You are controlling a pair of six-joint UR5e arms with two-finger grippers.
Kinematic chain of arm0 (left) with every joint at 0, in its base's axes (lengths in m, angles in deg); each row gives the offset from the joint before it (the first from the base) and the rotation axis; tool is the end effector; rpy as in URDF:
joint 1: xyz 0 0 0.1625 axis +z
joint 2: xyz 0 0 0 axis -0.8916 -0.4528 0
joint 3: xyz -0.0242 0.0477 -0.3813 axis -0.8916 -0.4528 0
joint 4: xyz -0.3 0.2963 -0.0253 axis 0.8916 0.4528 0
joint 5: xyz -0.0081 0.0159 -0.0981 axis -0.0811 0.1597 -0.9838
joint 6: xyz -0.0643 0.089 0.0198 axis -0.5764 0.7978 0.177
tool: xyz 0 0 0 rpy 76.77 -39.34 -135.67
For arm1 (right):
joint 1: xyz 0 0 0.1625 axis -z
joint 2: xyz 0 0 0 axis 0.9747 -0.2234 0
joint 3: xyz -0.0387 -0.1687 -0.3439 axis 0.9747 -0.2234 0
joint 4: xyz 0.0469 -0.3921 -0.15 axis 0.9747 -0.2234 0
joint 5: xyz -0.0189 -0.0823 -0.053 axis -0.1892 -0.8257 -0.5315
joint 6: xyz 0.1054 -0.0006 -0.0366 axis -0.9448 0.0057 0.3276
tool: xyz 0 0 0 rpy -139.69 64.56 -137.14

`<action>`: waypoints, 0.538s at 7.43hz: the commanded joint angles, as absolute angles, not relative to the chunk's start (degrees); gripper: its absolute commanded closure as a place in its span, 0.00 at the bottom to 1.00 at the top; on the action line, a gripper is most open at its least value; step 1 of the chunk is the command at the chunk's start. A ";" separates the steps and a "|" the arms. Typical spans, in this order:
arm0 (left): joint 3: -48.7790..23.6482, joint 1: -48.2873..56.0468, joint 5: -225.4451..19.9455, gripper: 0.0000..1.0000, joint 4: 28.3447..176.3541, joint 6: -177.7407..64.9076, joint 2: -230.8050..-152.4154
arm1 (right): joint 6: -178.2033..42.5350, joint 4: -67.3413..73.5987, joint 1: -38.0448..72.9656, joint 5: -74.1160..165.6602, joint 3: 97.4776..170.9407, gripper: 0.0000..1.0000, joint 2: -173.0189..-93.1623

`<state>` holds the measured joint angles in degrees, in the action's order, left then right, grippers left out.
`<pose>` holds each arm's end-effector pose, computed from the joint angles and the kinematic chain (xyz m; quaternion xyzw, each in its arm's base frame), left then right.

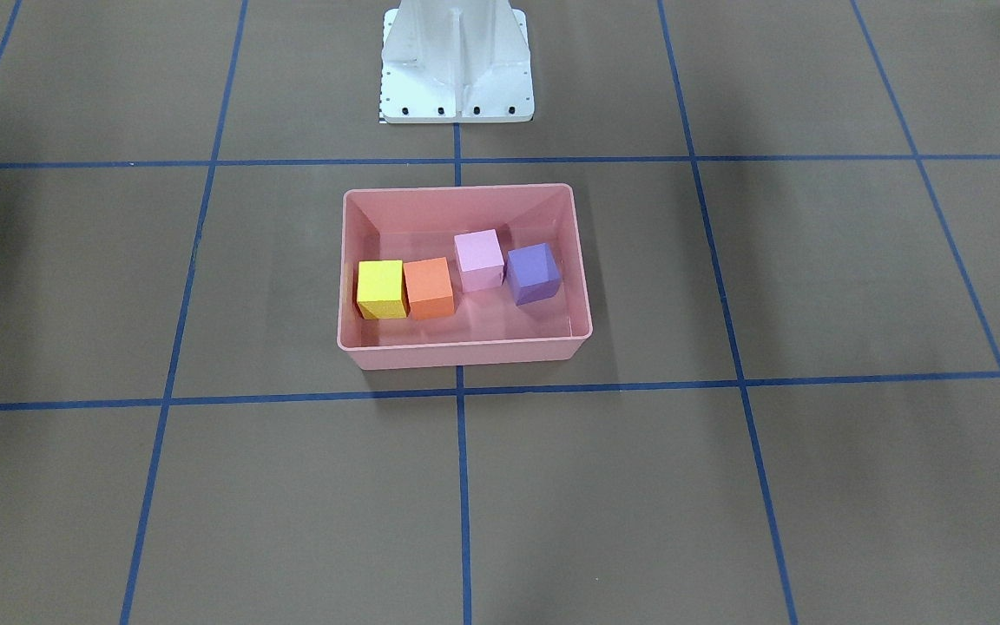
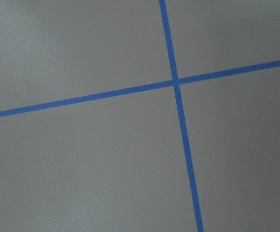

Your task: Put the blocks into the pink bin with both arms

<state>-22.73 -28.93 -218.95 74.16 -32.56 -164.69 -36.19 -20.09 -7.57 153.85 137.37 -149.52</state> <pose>-0.0666 -0.4509 0.5895 0.0544 0.4012 0.0635 0.9122 0.0113 -0.5231 0.5626 0.0290 -0.3498 -0.1660 0.9215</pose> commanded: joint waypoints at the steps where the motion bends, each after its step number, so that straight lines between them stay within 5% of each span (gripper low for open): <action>1: -23.19 -28.95 -219.64 0.00 74.22 -32.11 -164.37 | -33.23 -20.06 -11.66 153.79 137.28 0.00 -154.41; 4: -24.16 -28.95 -219.73 0.00 74.57 -31.84 -164.37 | -33.84 -16.63 -15.72 154.06 138.77 0.00 -158.56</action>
